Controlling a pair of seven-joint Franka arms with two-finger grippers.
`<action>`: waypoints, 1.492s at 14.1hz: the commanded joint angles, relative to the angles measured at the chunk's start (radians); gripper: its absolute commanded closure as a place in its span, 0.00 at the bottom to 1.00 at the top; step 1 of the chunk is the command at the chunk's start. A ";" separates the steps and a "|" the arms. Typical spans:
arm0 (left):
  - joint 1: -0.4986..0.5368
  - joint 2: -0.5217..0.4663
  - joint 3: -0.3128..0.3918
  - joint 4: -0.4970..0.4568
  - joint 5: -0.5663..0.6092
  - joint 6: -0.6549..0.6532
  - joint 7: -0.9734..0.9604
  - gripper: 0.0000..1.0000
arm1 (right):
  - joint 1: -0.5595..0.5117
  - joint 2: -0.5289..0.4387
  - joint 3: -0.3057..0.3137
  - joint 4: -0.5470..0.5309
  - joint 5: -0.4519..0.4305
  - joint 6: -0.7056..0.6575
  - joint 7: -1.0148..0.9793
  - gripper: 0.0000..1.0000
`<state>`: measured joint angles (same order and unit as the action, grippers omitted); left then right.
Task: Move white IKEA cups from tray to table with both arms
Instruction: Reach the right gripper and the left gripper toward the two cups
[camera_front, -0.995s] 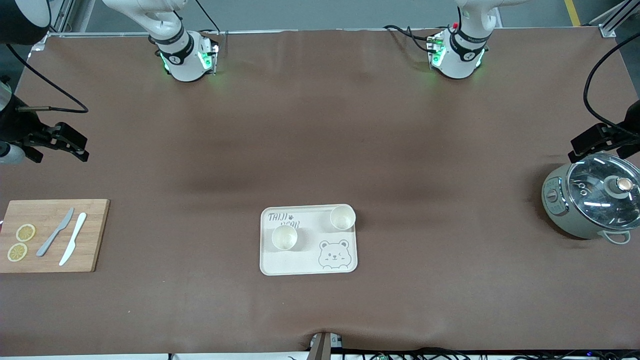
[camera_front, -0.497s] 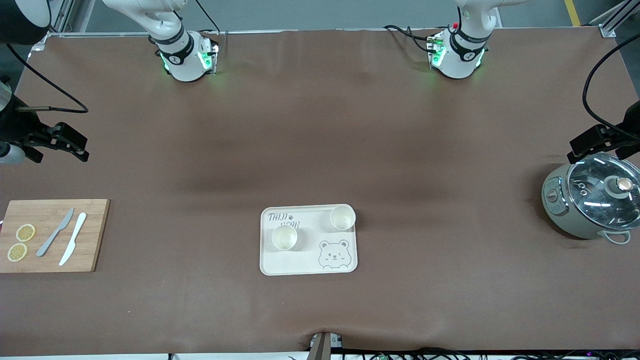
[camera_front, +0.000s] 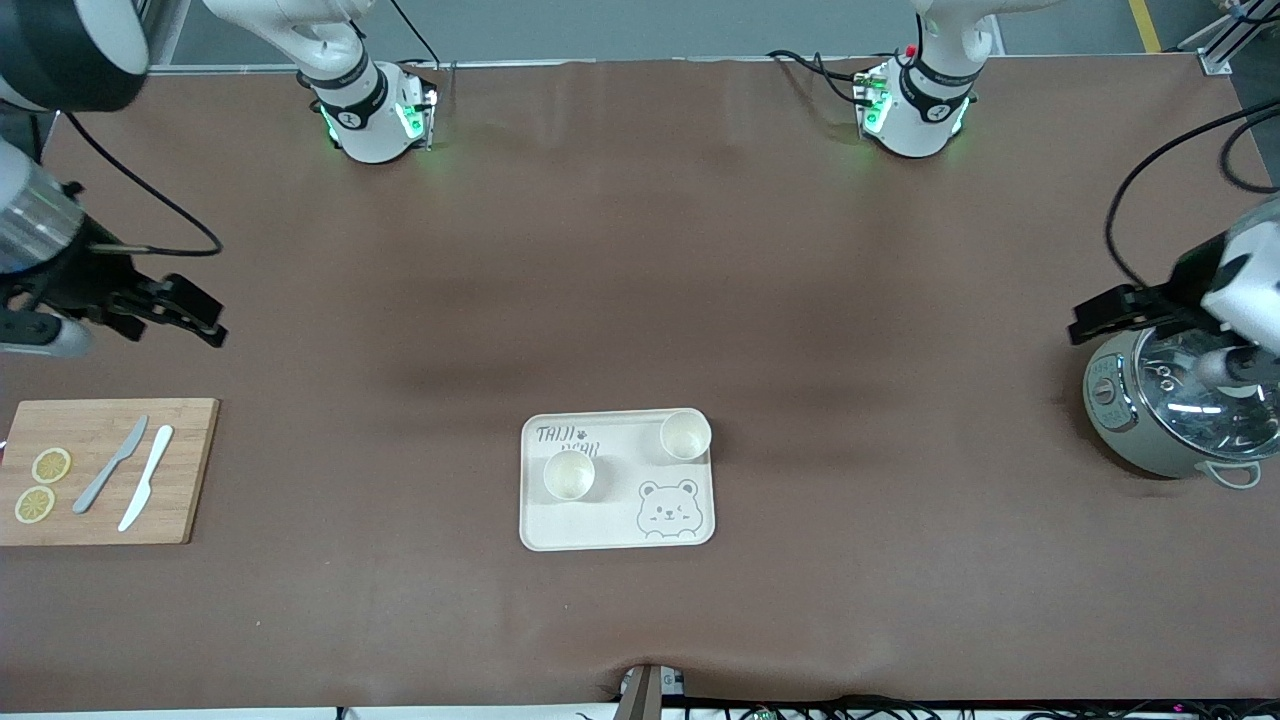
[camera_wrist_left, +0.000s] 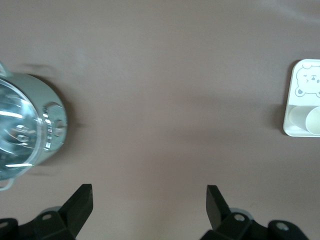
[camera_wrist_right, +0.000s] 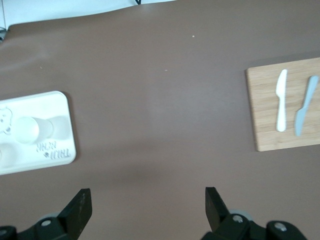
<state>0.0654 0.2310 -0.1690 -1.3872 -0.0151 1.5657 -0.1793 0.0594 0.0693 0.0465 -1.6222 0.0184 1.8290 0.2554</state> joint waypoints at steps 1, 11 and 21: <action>-0.068 0.056 -0.003 0.014 -0.013 0.008 -0.106 0.00 | 0.074 0.055 -0.005 0.016 0.005 0.058 0.155 0.00; -0.268 0.254 0.000 0.017 -0.002 0.301 -0.437 0.00 | 0.226 0.262 -0.007 0.051 -0.003 0.288 0.406 0.00; -0.415 0.442 0.009 0.019 0.000 0.568 -0.631 0.00 | 0.312 0.547 -0.013 0.258 -0.017 0.380 0.530 0.00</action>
<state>-0.3264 0.6422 -0.1731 -1.3884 -0.0153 2.1025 -0.7841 0.3575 0.5575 0.0455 -1.4456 0.0160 2.2224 0.7598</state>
